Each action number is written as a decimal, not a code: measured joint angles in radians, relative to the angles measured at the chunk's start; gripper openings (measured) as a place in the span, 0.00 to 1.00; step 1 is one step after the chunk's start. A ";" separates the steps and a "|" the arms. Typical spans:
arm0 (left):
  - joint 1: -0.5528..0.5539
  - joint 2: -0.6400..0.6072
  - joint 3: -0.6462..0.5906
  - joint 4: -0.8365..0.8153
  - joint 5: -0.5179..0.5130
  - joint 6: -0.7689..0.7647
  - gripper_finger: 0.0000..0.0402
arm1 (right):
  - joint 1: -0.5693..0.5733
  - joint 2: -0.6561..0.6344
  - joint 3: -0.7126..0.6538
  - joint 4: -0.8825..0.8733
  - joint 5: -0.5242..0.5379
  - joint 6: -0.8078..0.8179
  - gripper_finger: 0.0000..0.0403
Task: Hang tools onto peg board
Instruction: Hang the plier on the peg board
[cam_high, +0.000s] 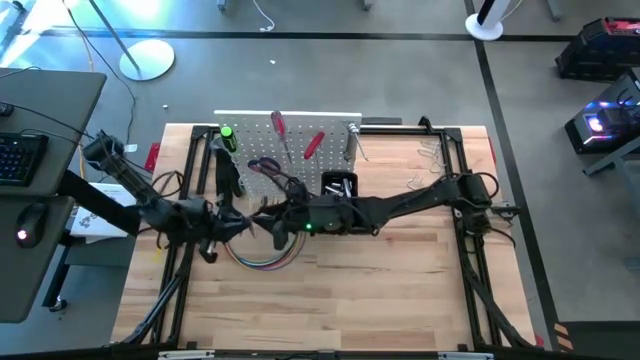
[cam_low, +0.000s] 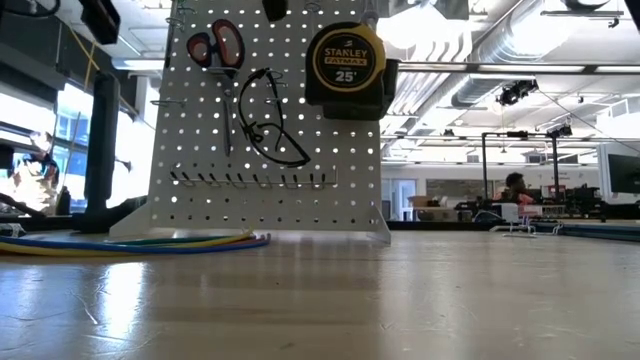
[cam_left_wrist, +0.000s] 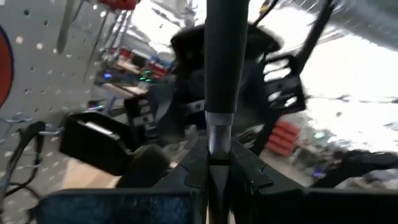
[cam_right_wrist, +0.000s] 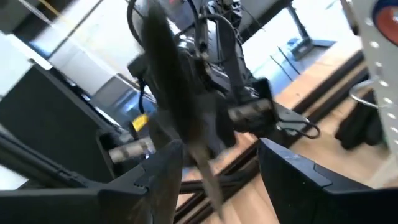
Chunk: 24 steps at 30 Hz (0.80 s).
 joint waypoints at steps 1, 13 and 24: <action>0.010 0.024 0.008 -0.001 -0.009 0.000 0.06 | -0.003 0.000 0.000 0.011 -0.020 -0.009 0.50; 0.113 0.175 0.089 0.023 0.048 -0.016 0.06 | -0.003 0.000 0.000 0.016 -0.034 -0.011 0.50; 0.165 0.195 0.095 0.029 0.106 -0.043 0.06 | -0.003 0.000 0.000 0.016 -0.032 -0.025 0.39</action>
